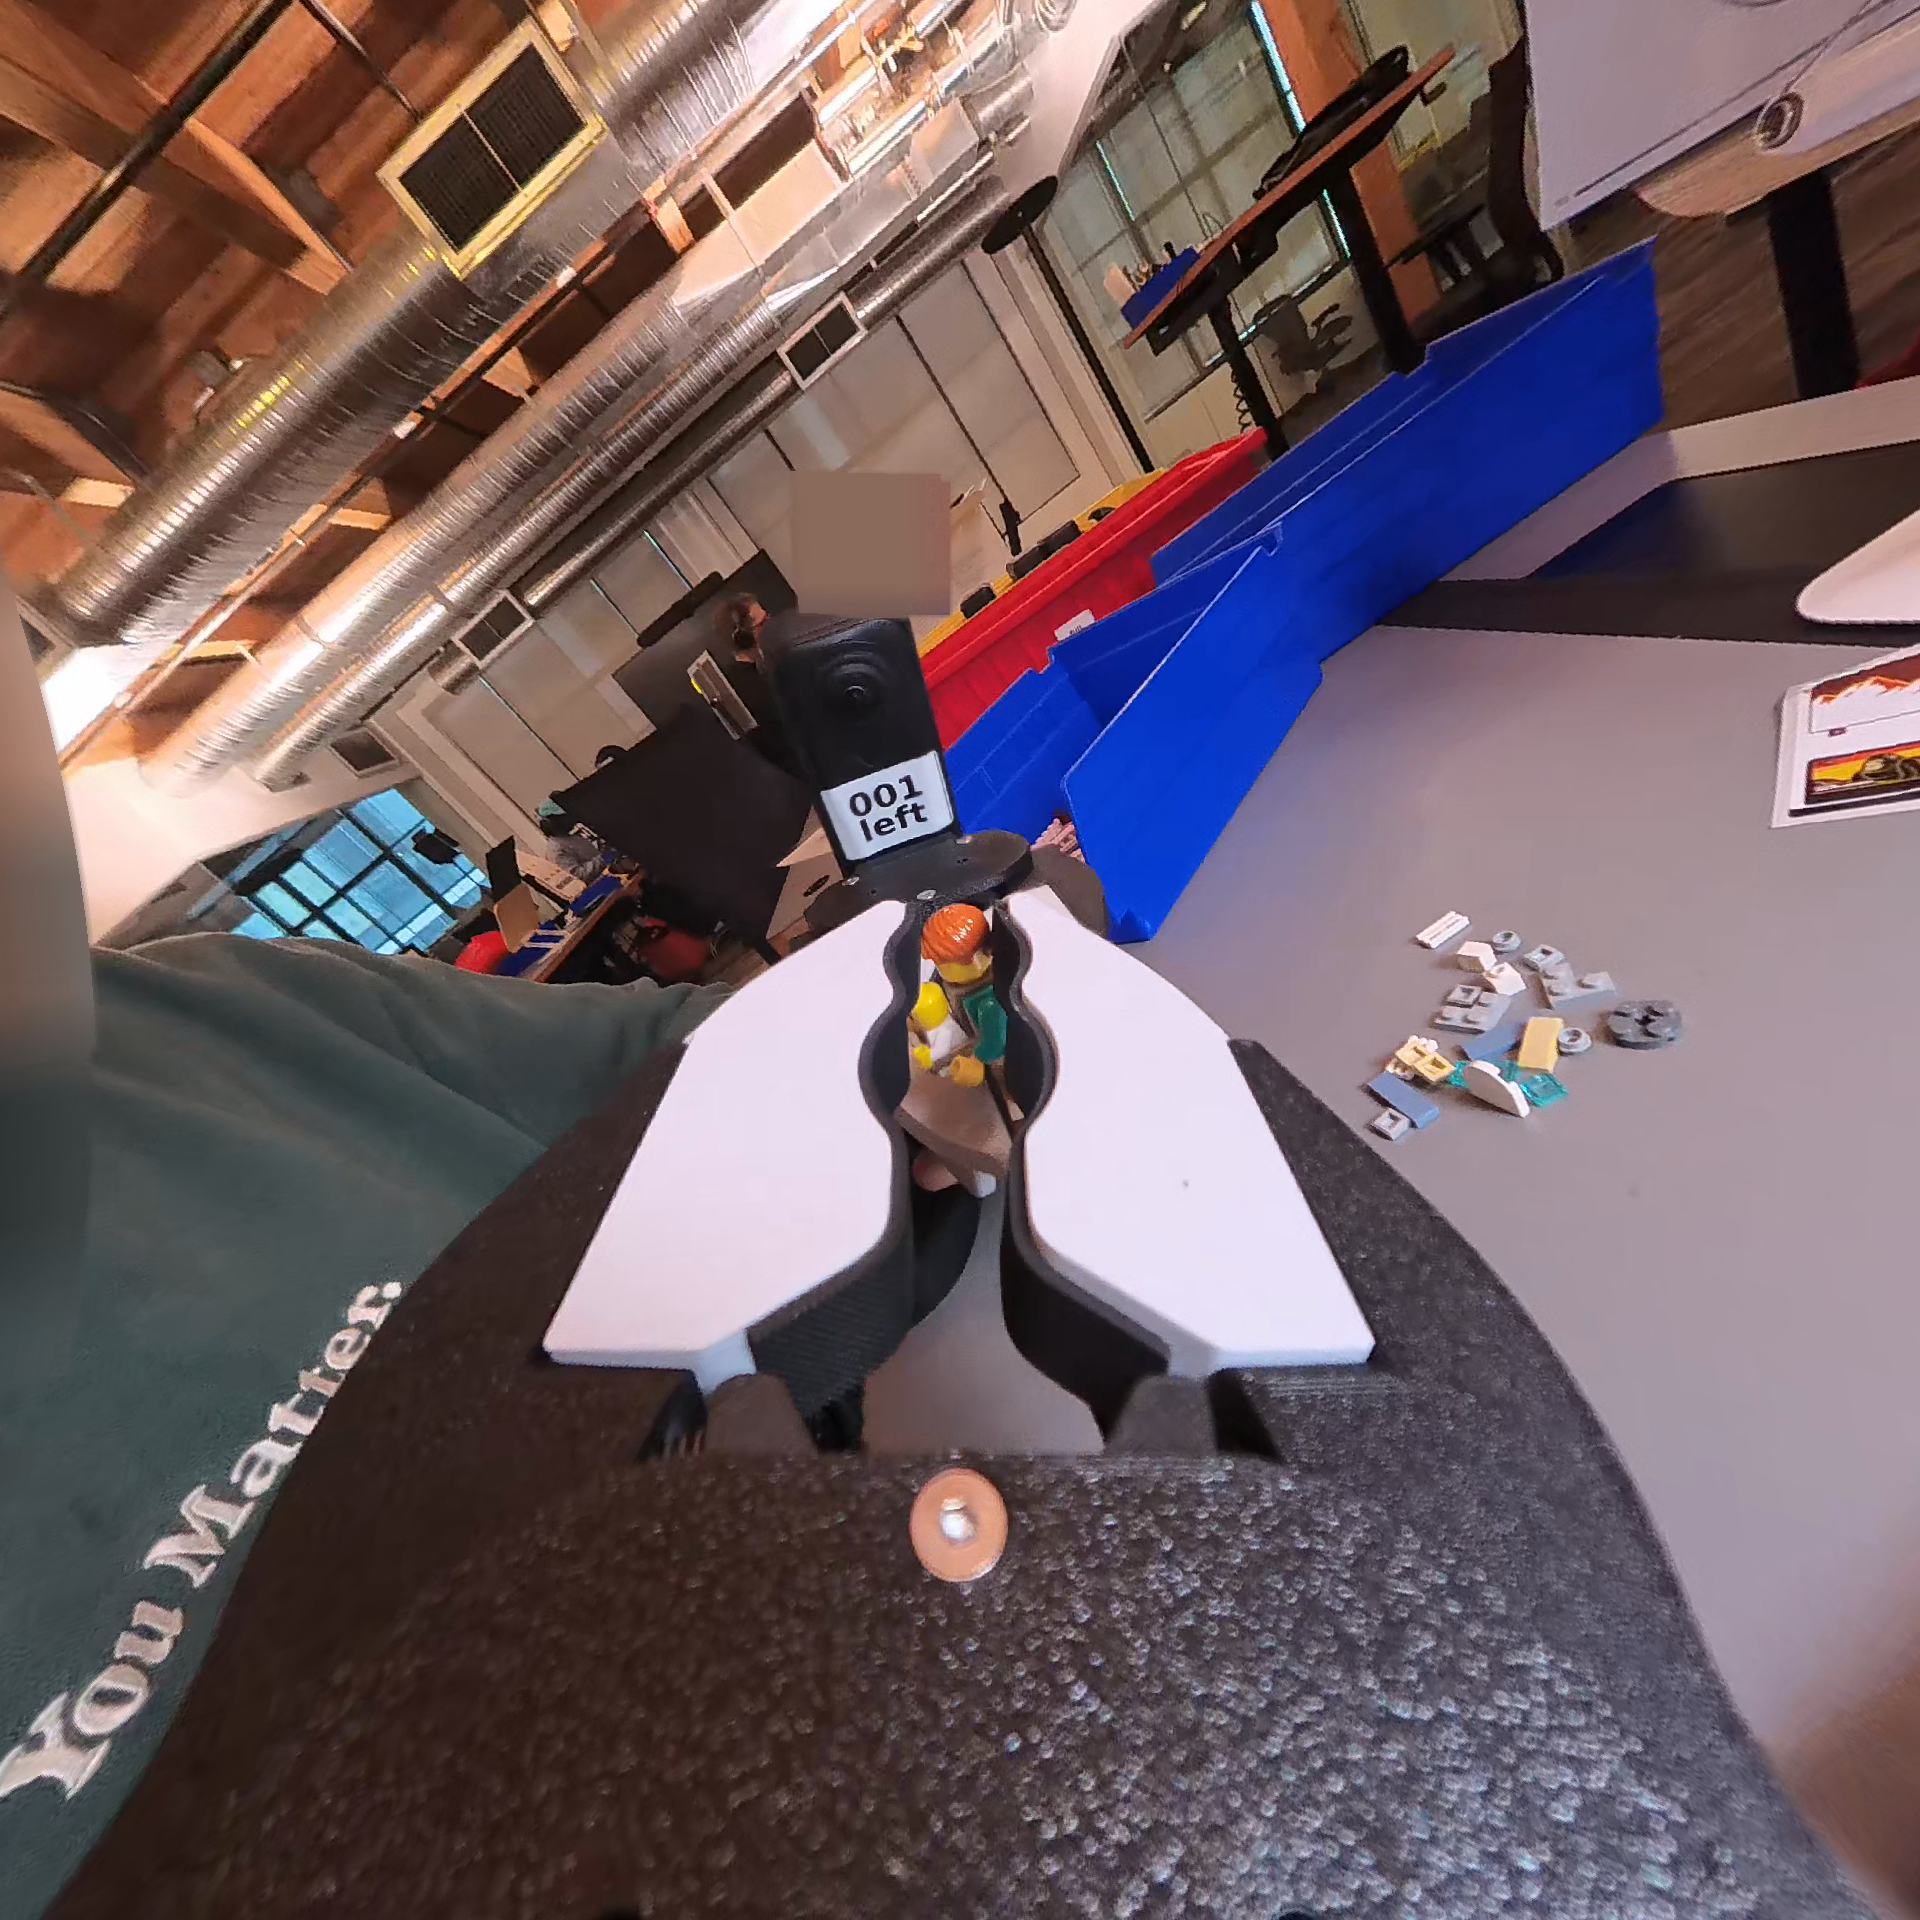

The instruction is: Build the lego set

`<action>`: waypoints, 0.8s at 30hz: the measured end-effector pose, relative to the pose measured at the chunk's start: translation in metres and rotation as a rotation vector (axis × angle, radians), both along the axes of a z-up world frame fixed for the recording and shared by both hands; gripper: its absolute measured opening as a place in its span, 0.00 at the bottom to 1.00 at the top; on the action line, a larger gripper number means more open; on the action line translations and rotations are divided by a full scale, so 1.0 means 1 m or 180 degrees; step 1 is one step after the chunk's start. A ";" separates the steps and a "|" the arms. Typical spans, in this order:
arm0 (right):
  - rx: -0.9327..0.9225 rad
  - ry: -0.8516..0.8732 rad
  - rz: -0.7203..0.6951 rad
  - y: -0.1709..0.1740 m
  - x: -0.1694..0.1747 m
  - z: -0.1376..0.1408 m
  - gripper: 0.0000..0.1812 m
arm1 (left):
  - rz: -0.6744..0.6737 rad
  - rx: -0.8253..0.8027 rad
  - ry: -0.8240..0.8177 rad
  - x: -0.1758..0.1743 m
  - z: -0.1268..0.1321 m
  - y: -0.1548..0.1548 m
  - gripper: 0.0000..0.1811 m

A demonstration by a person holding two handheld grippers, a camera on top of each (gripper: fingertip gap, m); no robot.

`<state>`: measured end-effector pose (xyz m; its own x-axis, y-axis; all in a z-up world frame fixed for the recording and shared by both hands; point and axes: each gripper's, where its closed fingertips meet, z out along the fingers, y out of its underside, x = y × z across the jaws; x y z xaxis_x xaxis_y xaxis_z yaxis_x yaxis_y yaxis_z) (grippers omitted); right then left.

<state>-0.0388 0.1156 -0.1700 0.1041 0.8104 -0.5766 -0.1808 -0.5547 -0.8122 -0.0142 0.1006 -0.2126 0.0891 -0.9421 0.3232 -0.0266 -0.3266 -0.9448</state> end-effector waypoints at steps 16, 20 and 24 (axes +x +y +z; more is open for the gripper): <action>-0.0340 0.0081 0.0149 -0.001 0.002 -0.003 0.07 | -0.0125 0.0132 0.0073 0.001 -0.002 -0.006 0.05; -0.0324 0.0045 0.0110 0.000 0.002 -0.003 0.07 | -0.0197 -0.0003 0.0010 0.002 -0.002 -0.007 0.05; -0.0324 0.0112 0.0103 0.001 0.004 0.000 0.14 | -0.0414 -0.0323 -0.0110 0.002 -0.002 -0.011 0.05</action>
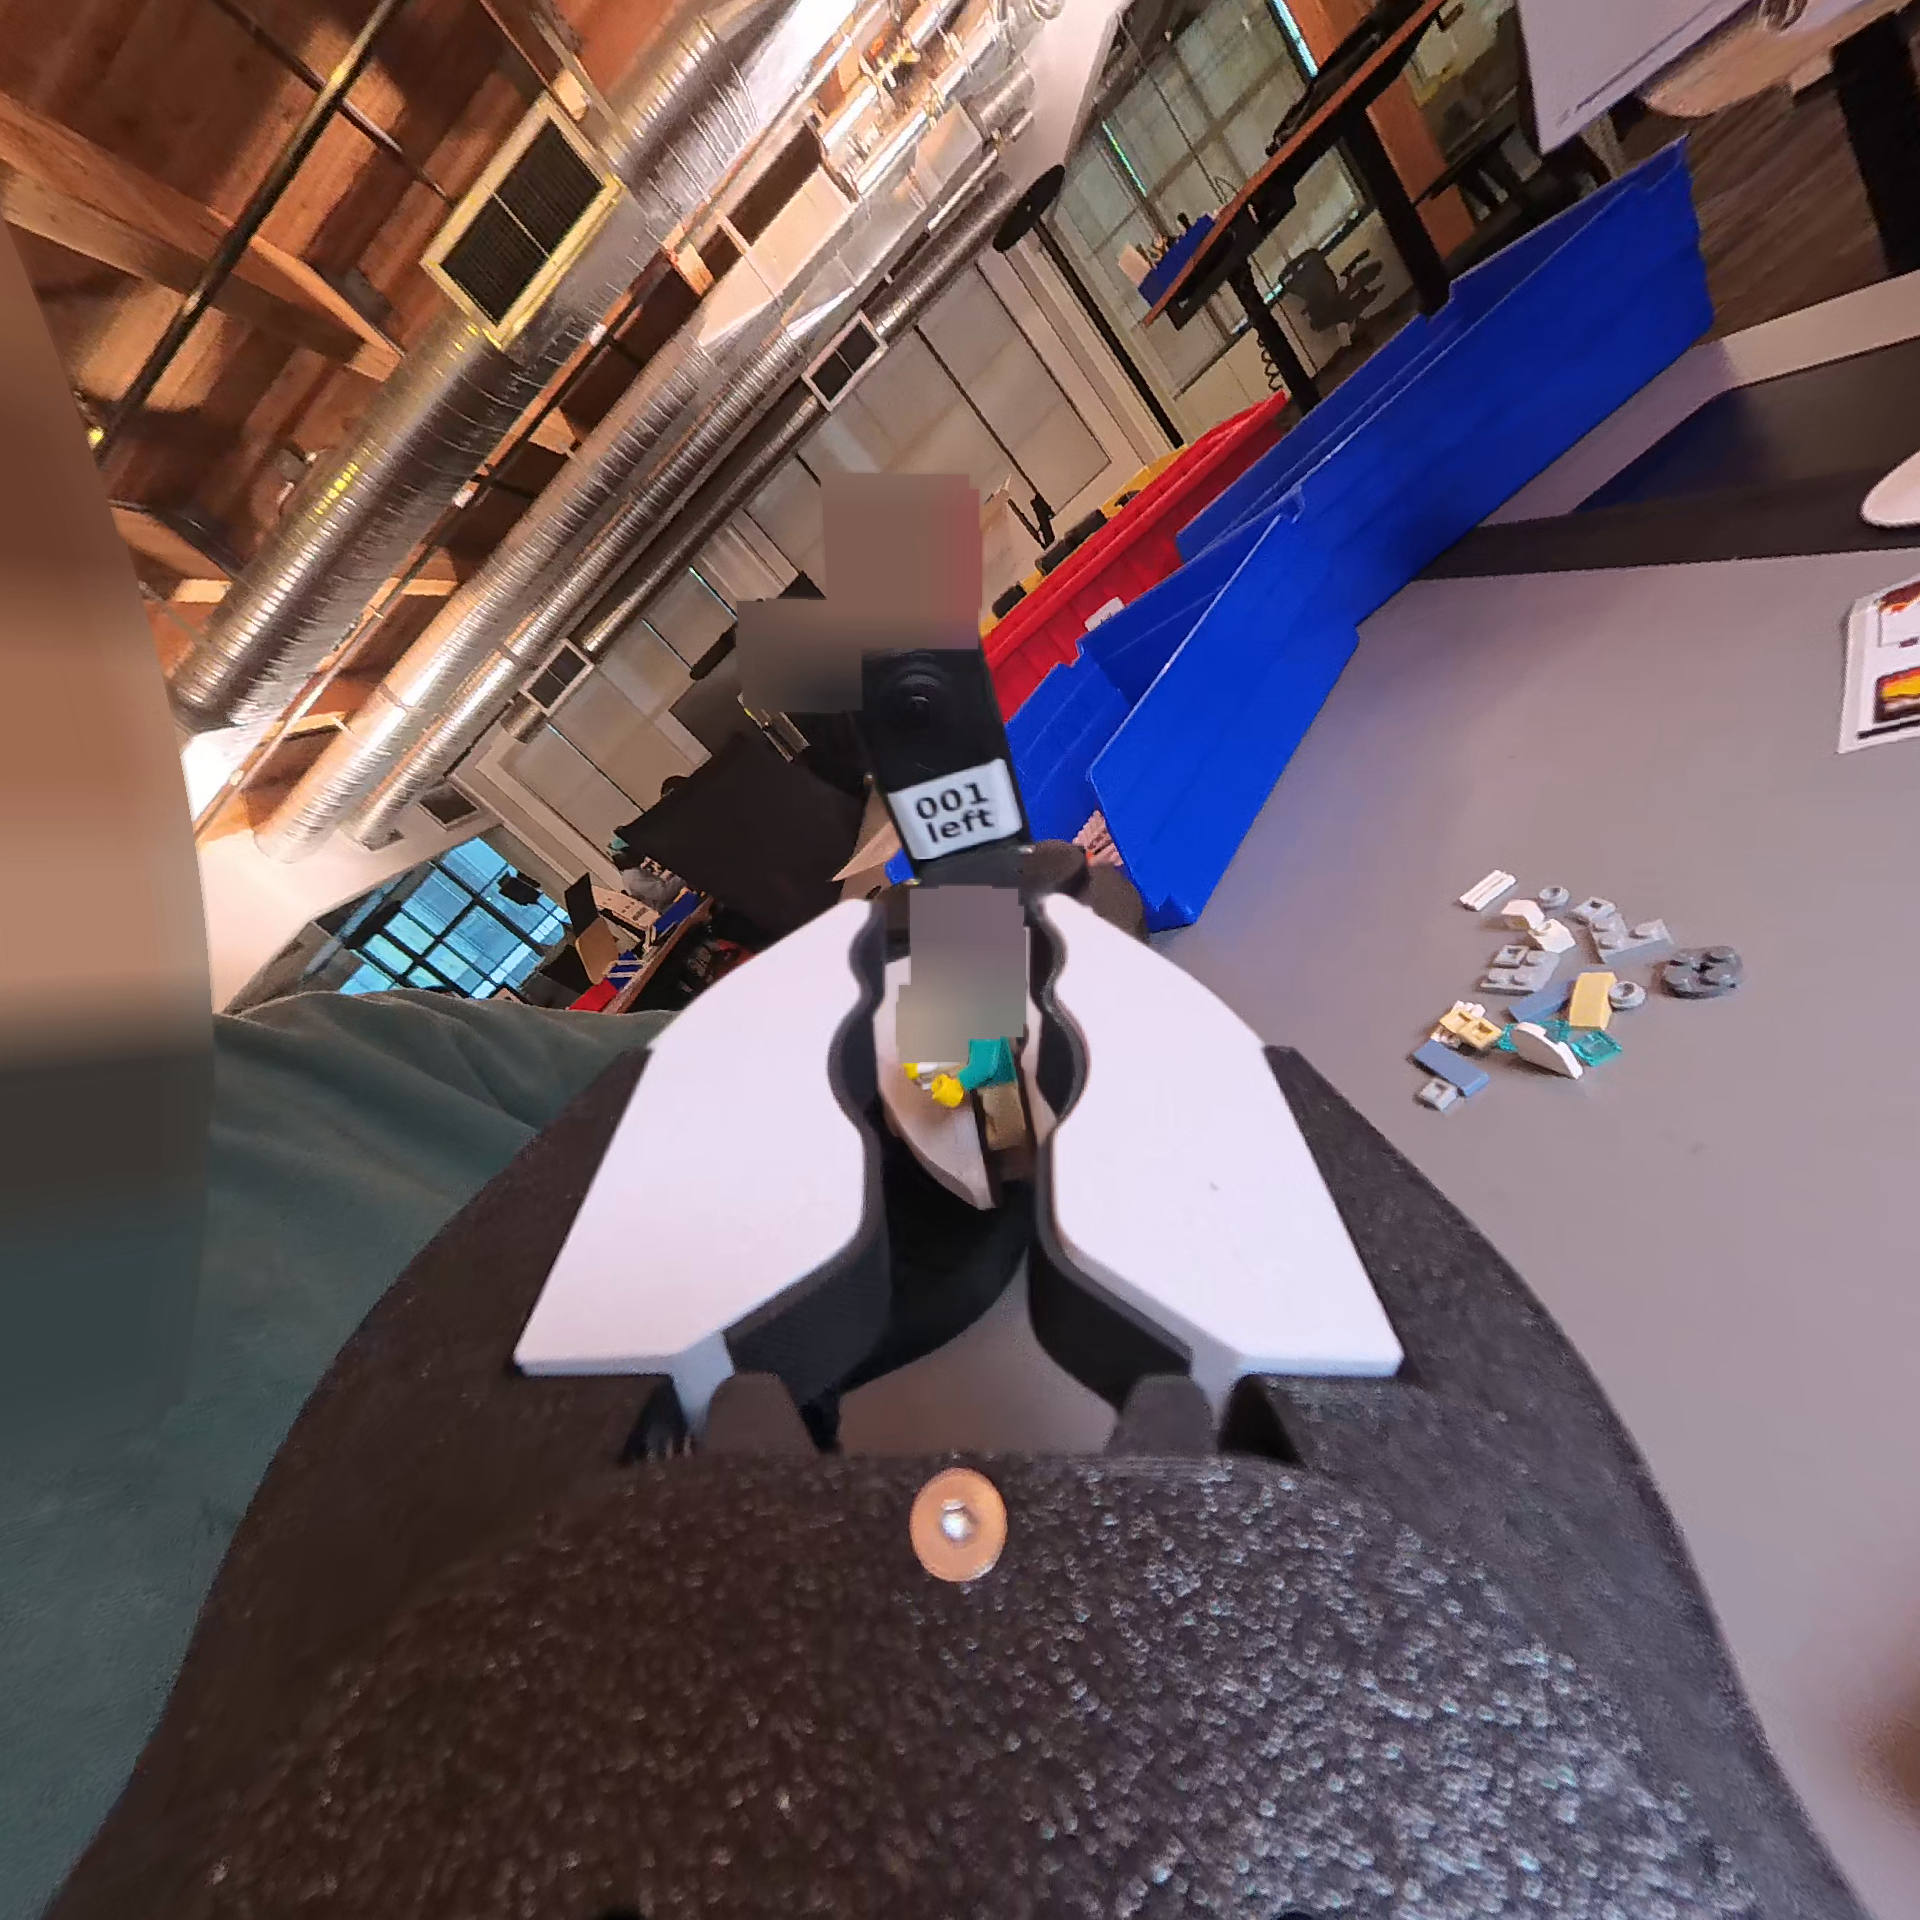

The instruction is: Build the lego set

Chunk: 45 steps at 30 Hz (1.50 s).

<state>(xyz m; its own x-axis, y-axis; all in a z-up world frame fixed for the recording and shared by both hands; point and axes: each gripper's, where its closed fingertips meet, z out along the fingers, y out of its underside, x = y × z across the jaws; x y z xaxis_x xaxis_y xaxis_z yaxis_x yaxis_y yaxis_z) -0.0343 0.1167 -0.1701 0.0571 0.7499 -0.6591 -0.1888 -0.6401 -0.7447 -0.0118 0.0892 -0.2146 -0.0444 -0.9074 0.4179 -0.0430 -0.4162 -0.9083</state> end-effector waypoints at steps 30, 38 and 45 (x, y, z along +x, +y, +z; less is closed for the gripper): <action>0.0157 -0.1097 0.0548 0.001 0.002 -0.022 0.08 | -0.0180 -0.0336 0.0054 0.002 -0.012 -0.001 0.05; 0.0356 -0.1449 0.0562 0.000 0.002 -0.025 0.07 | -0.0082 -0.0196 0.0132 0.001 -0.014 0.003 0.05; 0.0927 -0.1707 0.0194 0.059 0.020 -0.006 0.07 | 0.0471 0.0060 0.0200 -0.006 -0.017 0.031 0.15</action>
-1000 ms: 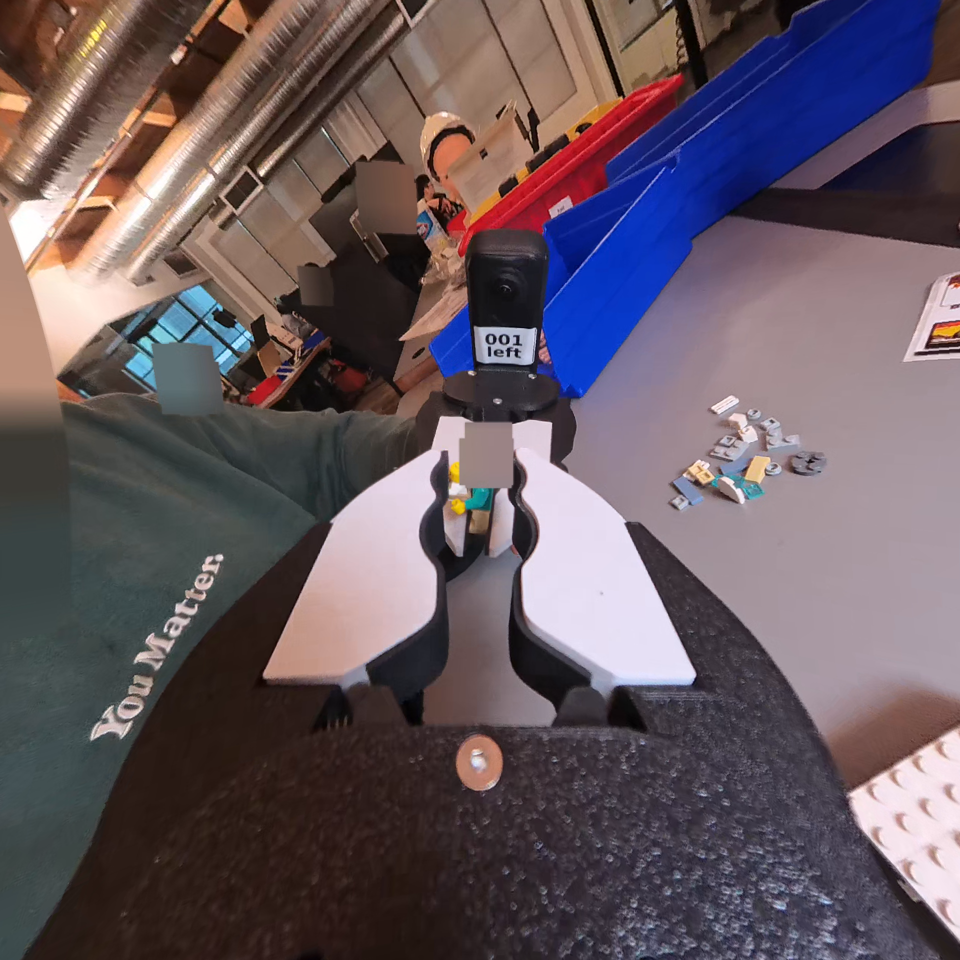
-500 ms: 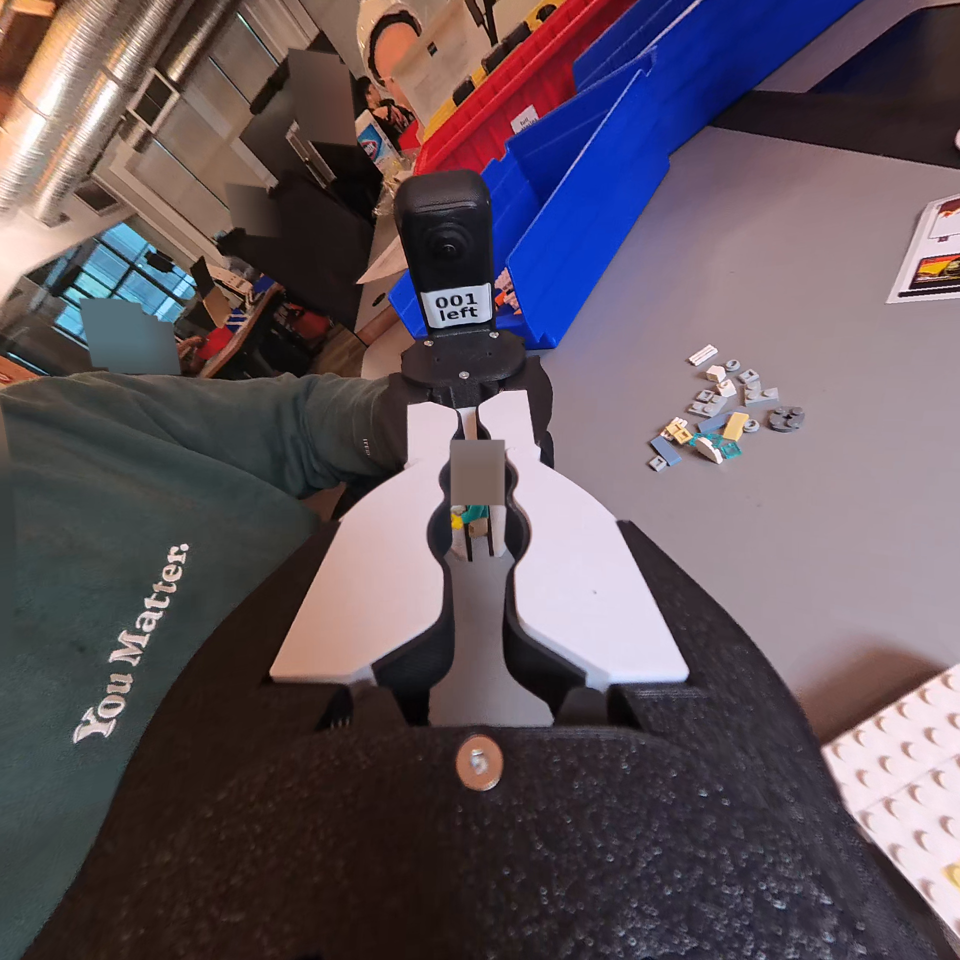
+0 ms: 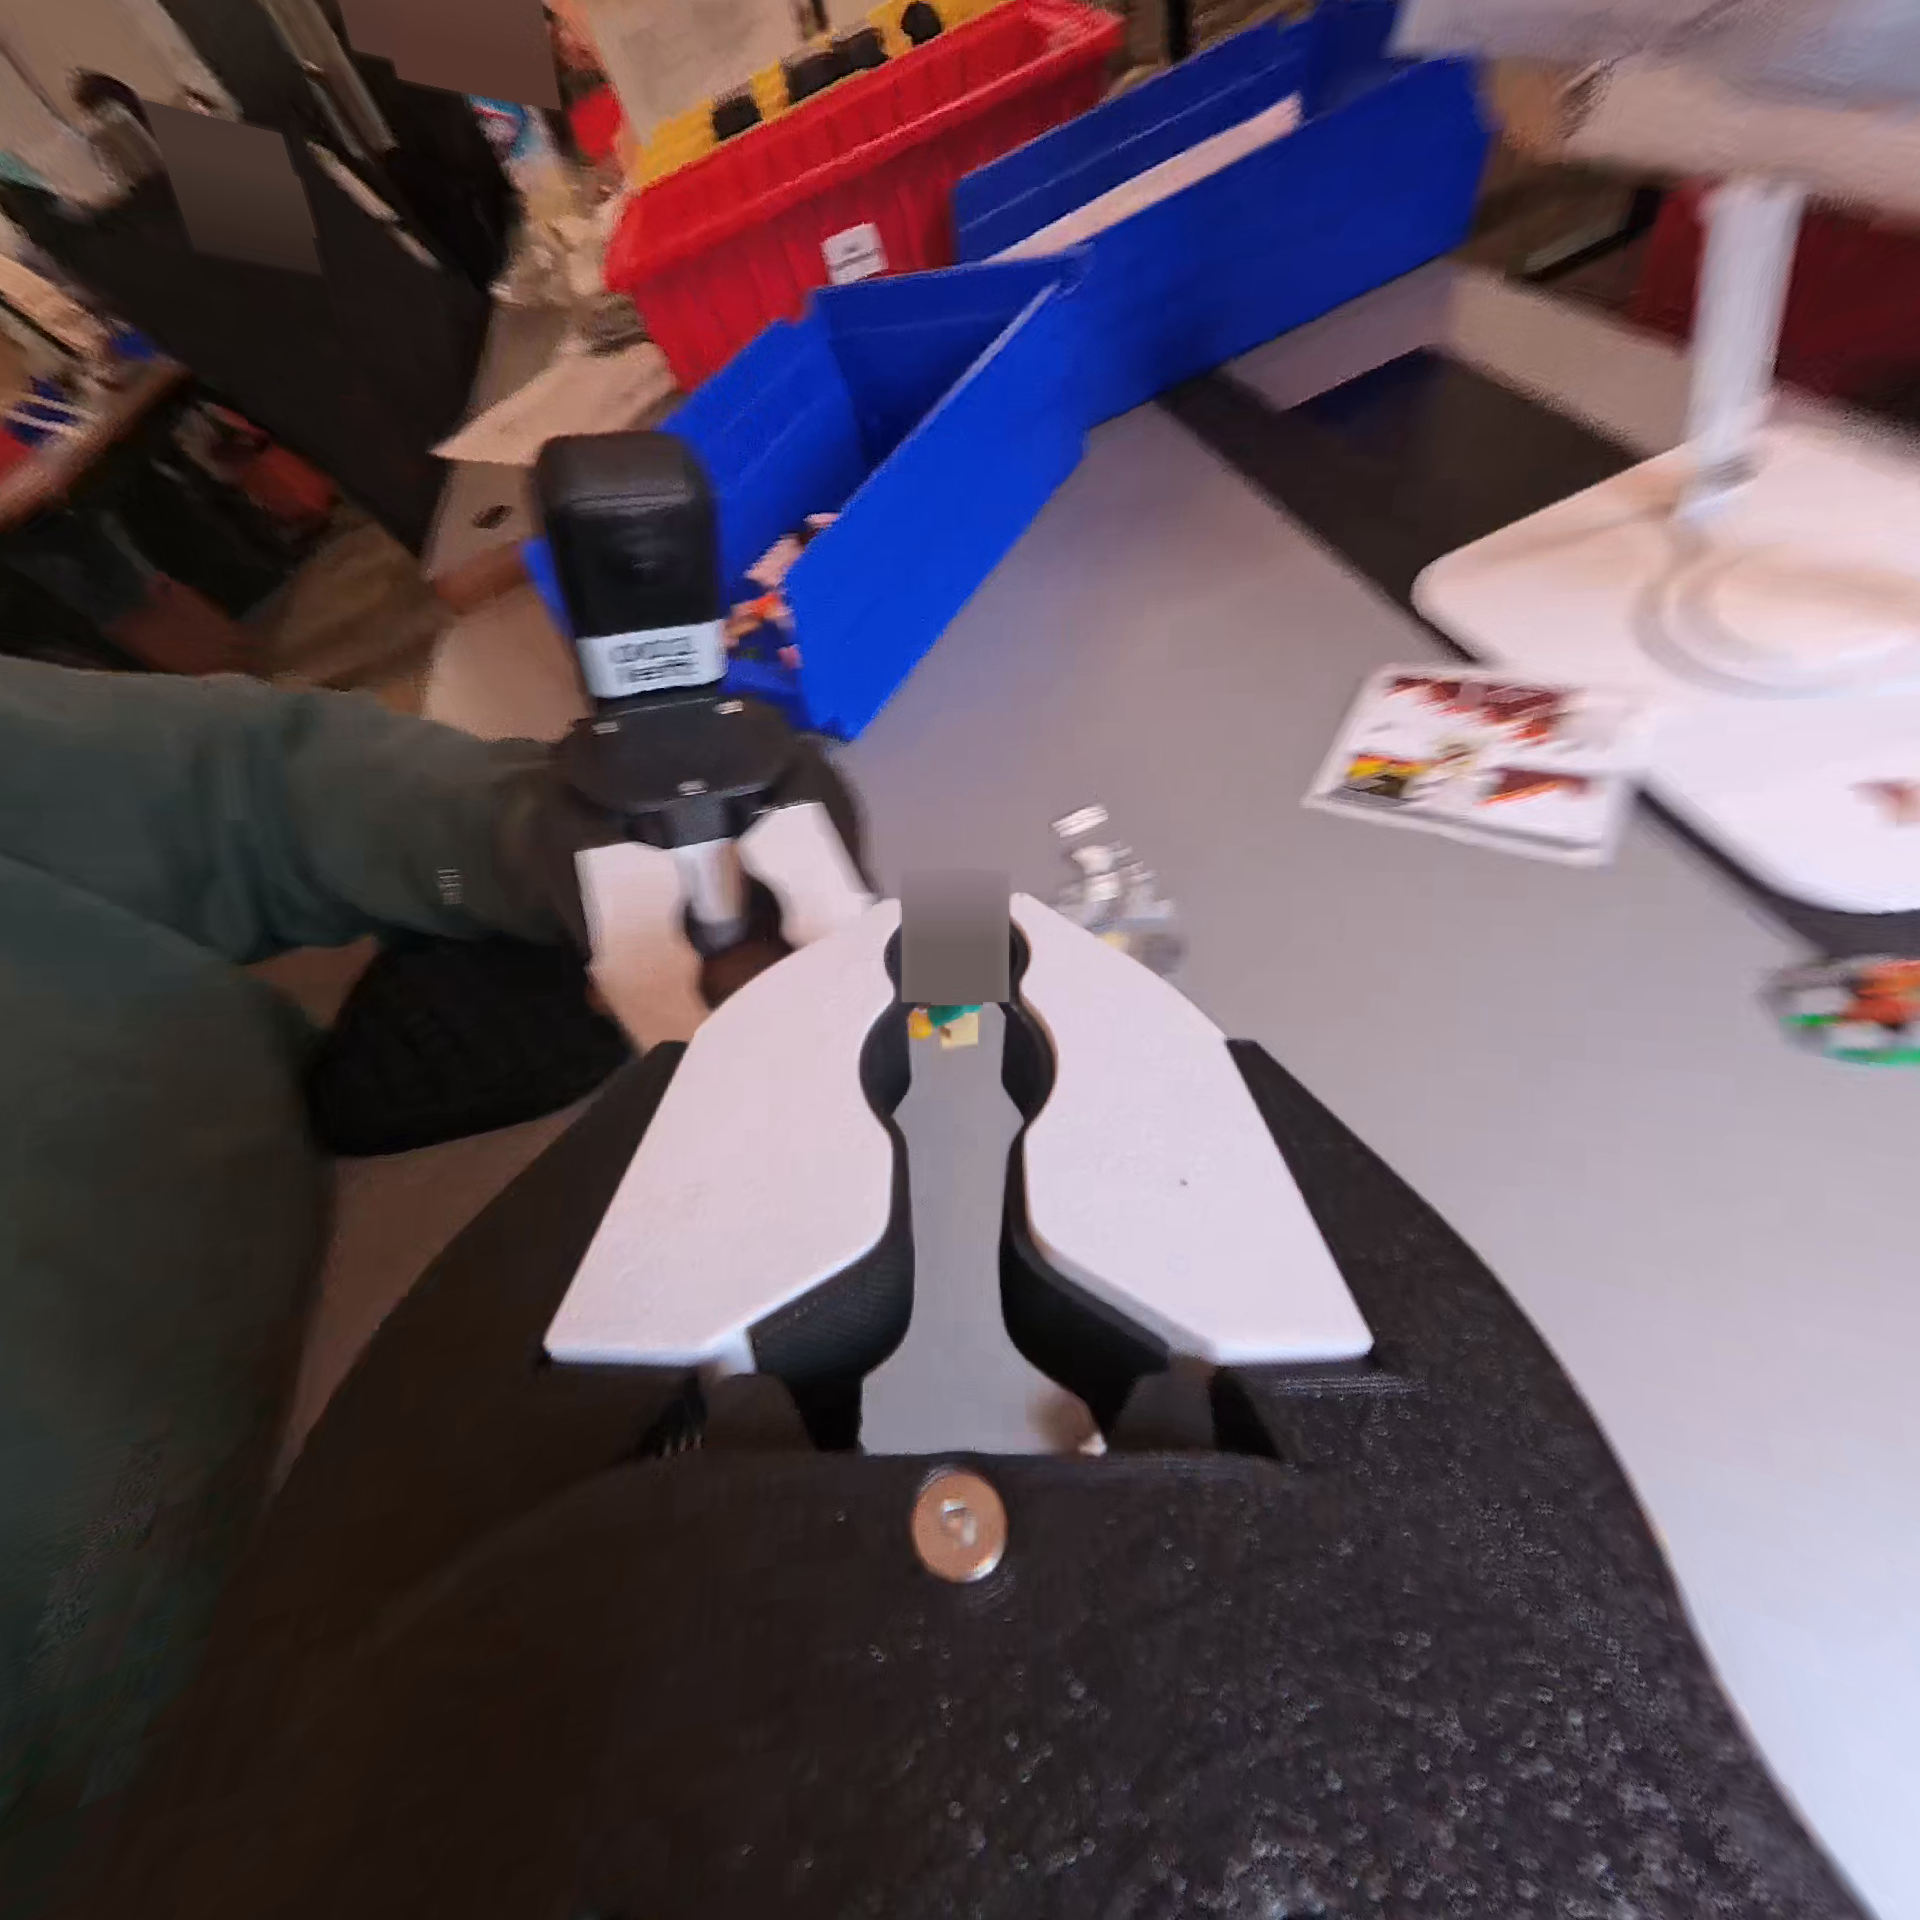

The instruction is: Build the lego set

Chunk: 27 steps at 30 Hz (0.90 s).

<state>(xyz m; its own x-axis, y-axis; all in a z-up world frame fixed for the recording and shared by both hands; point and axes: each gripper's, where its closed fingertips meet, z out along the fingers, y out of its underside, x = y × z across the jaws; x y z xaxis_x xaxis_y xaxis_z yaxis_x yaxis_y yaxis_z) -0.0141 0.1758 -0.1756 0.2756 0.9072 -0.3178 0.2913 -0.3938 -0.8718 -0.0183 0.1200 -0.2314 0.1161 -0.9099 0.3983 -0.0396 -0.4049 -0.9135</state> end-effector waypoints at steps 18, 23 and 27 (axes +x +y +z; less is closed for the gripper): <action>0.0515 -0.0819 -0.0456 0.268 0.104 -0.106 0.07 | 0.0178 0.0659 0.0588 0.001 -0.032 0.014 0.09; 0.0568 -0.0959 -0.0399 0.273 0.104 -0.122 0.07 | 0.0189 0.0728 0.0662 0.000 -0.035 0.013 0.07; 0.0629 -0.0938 -0.0510 0.280 0.107 -0.120 0.07 | 0.0159 0.0736 0.0661 0.001 -0.036 0.012 0.07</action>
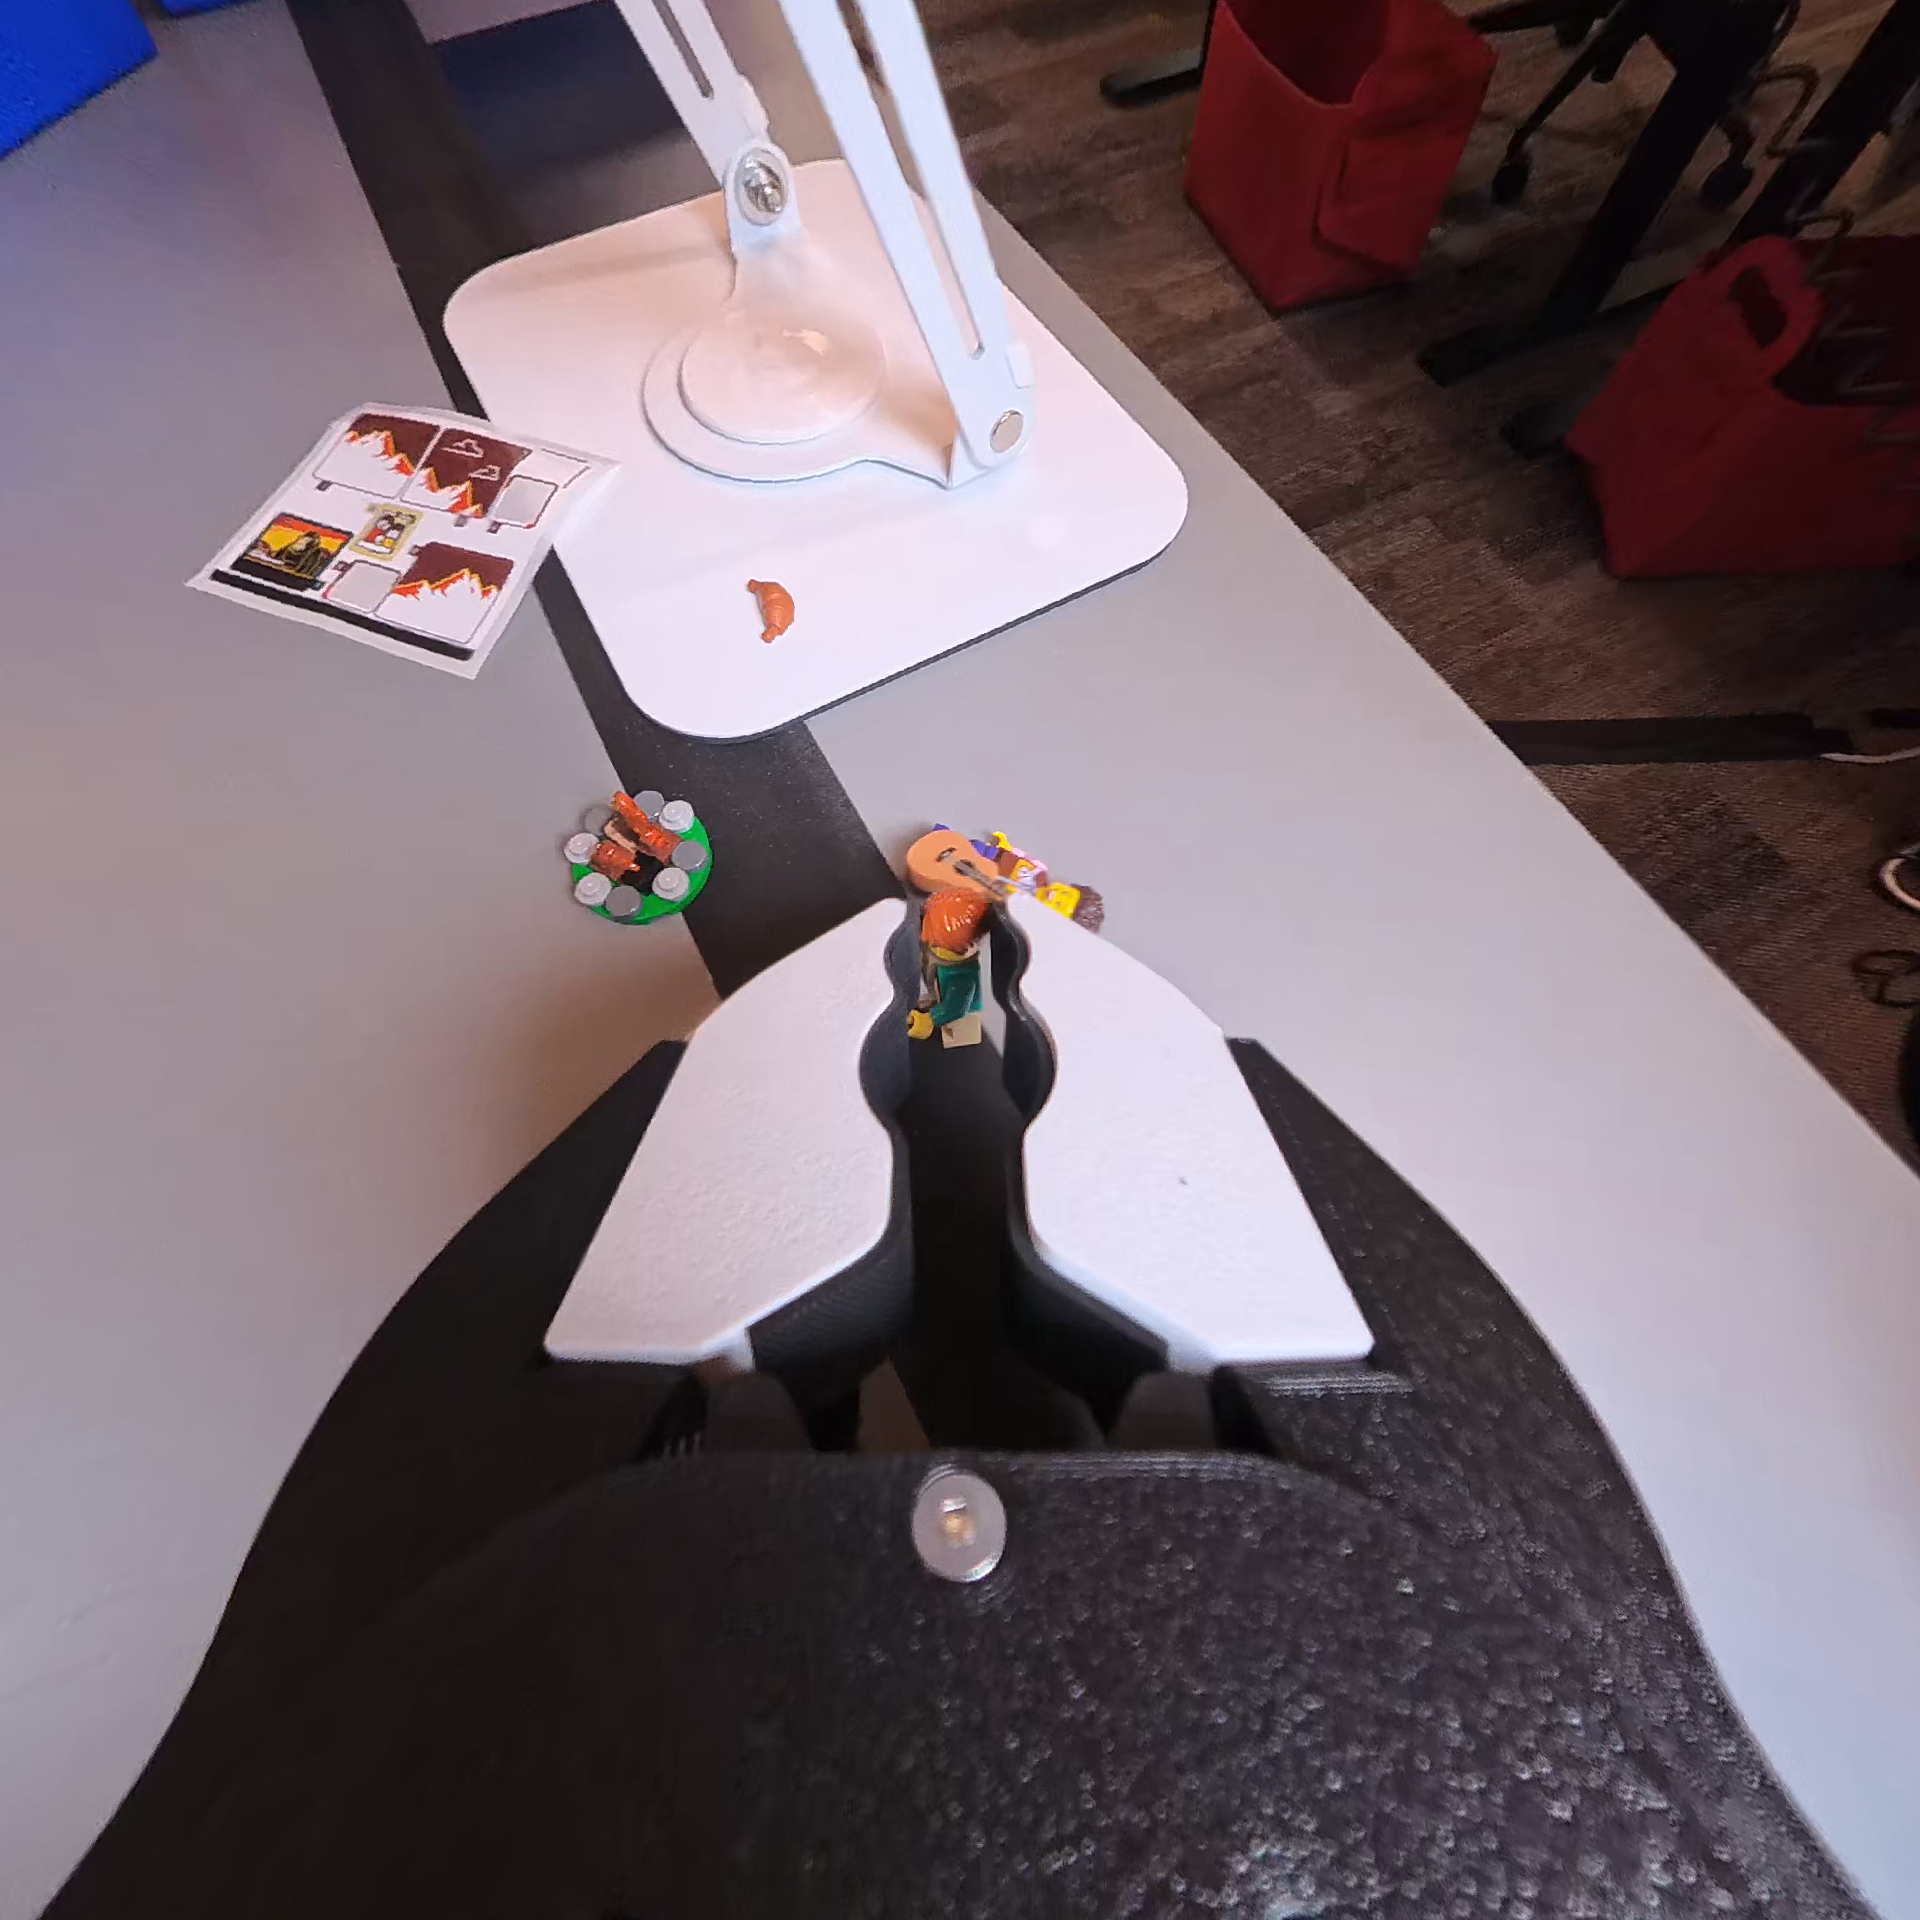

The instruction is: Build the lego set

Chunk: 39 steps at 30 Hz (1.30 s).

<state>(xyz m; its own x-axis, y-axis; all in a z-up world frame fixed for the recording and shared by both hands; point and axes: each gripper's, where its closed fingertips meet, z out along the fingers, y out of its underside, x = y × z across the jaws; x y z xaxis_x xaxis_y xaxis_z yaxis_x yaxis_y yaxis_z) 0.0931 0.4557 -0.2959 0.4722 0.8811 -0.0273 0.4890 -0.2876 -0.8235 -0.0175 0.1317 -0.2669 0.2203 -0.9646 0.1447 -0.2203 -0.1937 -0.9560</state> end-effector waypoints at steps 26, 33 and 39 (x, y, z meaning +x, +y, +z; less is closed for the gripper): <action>-0.0058 -0.0027 -0.0223 0.017 0.018 0.001 0.12 | -0.0038 0.0000 0.0045 0.001 -0.003 -0.002 0.07; 0.0144 0.0201 -0.0399 0.014 0.016 0.053 0.16 | 0.0047 -0.0004 0.0037 -0.001 -0.003 0.003 0.07; 0.0154 0.0056 -0.1161 -0.020 0.022 0.090 0.18 | 0.0403 0.0104 0.0030 -0.009 0.003 0.018 0.06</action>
